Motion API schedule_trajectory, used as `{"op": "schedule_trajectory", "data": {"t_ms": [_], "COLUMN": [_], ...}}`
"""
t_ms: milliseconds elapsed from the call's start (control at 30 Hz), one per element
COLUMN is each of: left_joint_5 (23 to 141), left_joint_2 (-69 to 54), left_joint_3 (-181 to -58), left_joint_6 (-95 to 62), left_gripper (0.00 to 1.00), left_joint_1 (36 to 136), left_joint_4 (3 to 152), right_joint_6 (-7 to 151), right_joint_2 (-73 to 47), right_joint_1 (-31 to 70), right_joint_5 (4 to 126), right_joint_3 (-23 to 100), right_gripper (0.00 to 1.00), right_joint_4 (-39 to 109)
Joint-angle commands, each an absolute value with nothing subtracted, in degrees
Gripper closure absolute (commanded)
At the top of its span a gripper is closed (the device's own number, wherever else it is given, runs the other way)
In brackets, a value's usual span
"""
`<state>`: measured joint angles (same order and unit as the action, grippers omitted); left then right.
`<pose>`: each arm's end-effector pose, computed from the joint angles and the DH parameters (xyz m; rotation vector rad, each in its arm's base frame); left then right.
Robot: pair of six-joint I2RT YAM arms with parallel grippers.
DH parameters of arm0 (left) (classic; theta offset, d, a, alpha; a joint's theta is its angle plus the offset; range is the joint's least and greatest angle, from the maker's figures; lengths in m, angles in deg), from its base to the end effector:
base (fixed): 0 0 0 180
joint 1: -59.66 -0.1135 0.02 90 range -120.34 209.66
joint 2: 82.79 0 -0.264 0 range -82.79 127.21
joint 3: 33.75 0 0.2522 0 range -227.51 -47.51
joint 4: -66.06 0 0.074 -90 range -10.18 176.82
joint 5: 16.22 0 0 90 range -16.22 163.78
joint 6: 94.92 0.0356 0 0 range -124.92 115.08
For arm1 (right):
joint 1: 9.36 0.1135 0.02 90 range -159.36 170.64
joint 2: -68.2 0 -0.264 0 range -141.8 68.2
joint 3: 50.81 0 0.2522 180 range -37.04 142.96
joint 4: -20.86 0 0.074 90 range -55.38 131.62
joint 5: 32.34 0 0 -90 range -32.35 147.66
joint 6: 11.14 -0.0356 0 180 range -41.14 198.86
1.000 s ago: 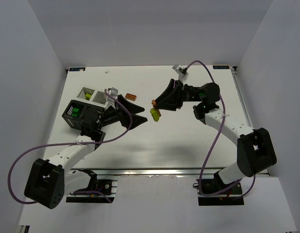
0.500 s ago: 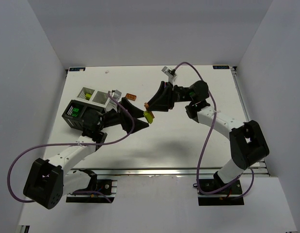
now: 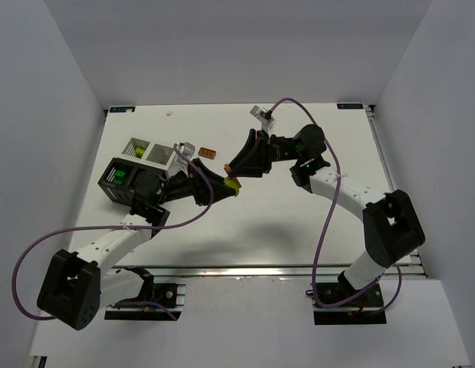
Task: Sort the legos into containers by color
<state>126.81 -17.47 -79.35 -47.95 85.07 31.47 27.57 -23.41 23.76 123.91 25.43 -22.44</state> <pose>0.2040 -0.1284 0.2928 0.6630 1.4780 -1.5543 0.2742 0.2178 0.3519 -1.0249 1.3007 1.7960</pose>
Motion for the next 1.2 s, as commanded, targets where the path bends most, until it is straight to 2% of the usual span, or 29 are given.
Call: {"op": "schedule_trajectory", "data": {"t_ms": [0,133,300,833,900,1033,1067,1167], "left_joint_5": [127.48,126.95,125.37,124.06,120.91,104.31,96.71,85.44], "left_joint_2": [-18.1,-18.8,-19.33,-19.86,-19.86,-19.6,-19.34,-17.32], "left_joint_3": [-82.14,-82.67,-84.51,-86.88,-88.2,-91.63,-92.68,-94.52], "left_joint_6": [-45.8,-43.95,-39.56,-33.67,-30.16,-25.14,-25.31,-26.98], "left_gripper": [0.71,0.78,1.0,1.0,1.0,1.0,1.0,1.0], "left_joint_1": [85.5,85.5,85.5,84.01,82.17,76.11,72.79,65.93], "left_joint_4": [34.2,36.84,44.48,52.4,58.53,70.32,73.9,77.61], "right_joint_6": [33.41,38.59,46.24,49.59,52.39,60.74,61.45,64.78], "right_joint_2": [-22.42,-21.36,-19.16,-17.23,-15.91,-11.7,-9.78,-5.91], "right_joint_1": [24.03,24.03,23.68,12.96,12.7,12.7,12.61,12.61], "right_joint_5": [123.05,122.7,121.73,123.57,123.4,122.69,122.87,123.84], "right_joint_3": [27.2,26.94,27.38,21.06,20.09,17.19,15.44,12.19], "right_gripper": [1.0,1.0,1.0,1.0,1.0,1.0,1.0,1.0], "right_joint_4": [-20.14,-15.57,-7.5,-10.91,-9.16,-0.55,0.07,3.06]}}
